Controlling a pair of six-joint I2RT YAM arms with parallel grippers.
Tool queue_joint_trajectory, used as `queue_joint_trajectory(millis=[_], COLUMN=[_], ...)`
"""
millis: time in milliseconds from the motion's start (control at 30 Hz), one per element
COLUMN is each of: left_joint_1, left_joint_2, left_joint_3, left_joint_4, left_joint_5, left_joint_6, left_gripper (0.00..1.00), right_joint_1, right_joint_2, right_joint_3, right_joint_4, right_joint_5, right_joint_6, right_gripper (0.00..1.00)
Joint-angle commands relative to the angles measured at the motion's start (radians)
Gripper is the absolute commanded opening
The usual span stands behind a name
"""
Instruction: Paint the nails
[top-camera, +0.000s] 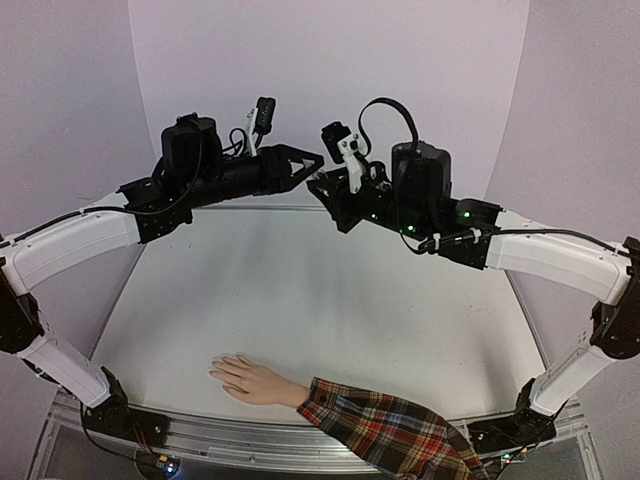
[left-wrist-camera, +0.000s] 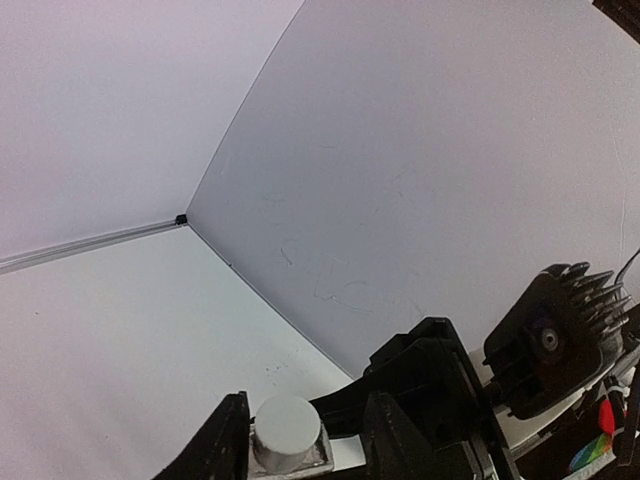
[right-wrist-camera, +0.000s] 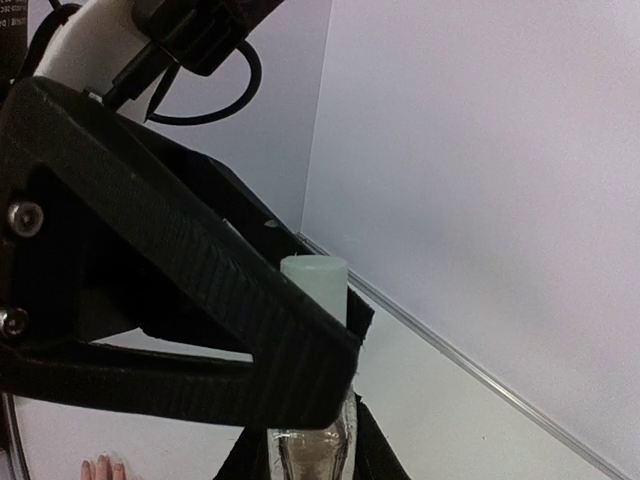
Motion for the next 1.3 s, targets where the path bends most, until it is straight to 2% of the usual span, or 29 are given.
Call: queue_joint_trajectory(millis=[0,67,167,233,267,300,333,367,400,467,533,600,667,700,733,867,900,1000,1100,1267], left_joint_1=[-0.007,-0.008,-0.009,-0.009,-0.009,-0.009,-0.009,-0.009,-0.010,-0.010,-0.010,-0.009,-0.005,-0.003,-0.001,0.000,-0.001,-0.001,-0.002,-0.003], left_joint_2=[0.009,0.010,0.009,0.023,0.035,0.044,0.055,0.061,0.068,0.071,0.068,0.057,0.038,0.028,0.014,-0.063,-0.076,-0.101,-0.073,-0.028], left_joint_3=[0.060,0.059,0.043,0.050,0.056,0.058,0.053,0.041,0.024,-0.010,-0.013,0.002,0.024,0.036,0.043,0.019,0.011,-0.001,0.034,0.053], left_joint_4=[0.013,0.019,0.051,0.069,0.082,0.105,0.158,0.205,0.307,0.469,0.528,0.459,0.322,0.257,0.208,0.174,0.166,0.121,0.021,-0.012], left_joint_5=[-0.013,-0.003,0.047,0.174,0.260,0.385,0.517,0.663,0.763,0.912,0.962,0.953,0.884,0.810,0.754,0.513,0.465,0.295,0.152,0.070], left_joint_6=[-0.007,-0.005,0.011,0.033,0.044,0.056,0.053,0.035,-0.003,-0.105,-0.137,-0.091,0.005,0.051,0.079,0.081,0.078,0.058,0.023,-0.031], left_gripper=[0.35,0.23,0.10,0.03,0.01,0.00,0.00,0.00,0.00,0.00,0.00,0.00,0.01,0.05,0.13,0.68,0.73,0.79,0.76,0.70], right_joint_1=[0.011,0.014,0.014,0.013,0.005,-0.018,-0.048,-0.083,-0.105,-0.110,-0.107,-0.112,-0.126,-0.135,-0.147,-0.165,-0.164,-0.157,-0.130,-0.066], right_joint_2=[0.012,0.012,0.005,-0.012,-0.027,-0.047,-0.065,-0.086,-0.099,-0.113,-0.122,-0.147,-0.180,-0.191,-0.199,-0.221,-0.215,-0.196,-0.173,-0.115], right_joint_3=[0.059,0.062,0.058,0.046,0.034,0.024,0.008,-0.007,-0.026,-0.017,-0.001,-0.034,-0.090,-0.112,-0.135,-0.214,-0.216,-0.207,-0.182,-0.094], right_joint_4=[0.009,0.008,0.005,0.008,0.010,0.012,0.020,0.045,0.123,0.189,0.203,0.201,0.197,0.196,0.196,0.197,0.196,0.194,0.178,0.078], right_joint_5=[0.050,0.048,0.026,-0.026,-0.119,-0.291,-0.488,-0.781,-1.010,-1.295,-1.423,-1.396,-1.261,-1.183,-1.086,-0.794,-0.749,-0.620,-0.437,-0.192], right_joint_6=[-0.026,-0.028,-0.024,-0.024,-0.027,-0.020,-0.006,0.031,0.077,0.174,0.245,0.234,0.194,0.189,0.159,0.111,0.112,0.110,0.093,0.025], right_gripper=[0.00,0.00,0.00,0.00,0.00,0.00,0.00,0.00,0.00,0.00,0.00,0.00,0.00,0.00,0.00,0.00,0.00,0.00,0.00,0.00])
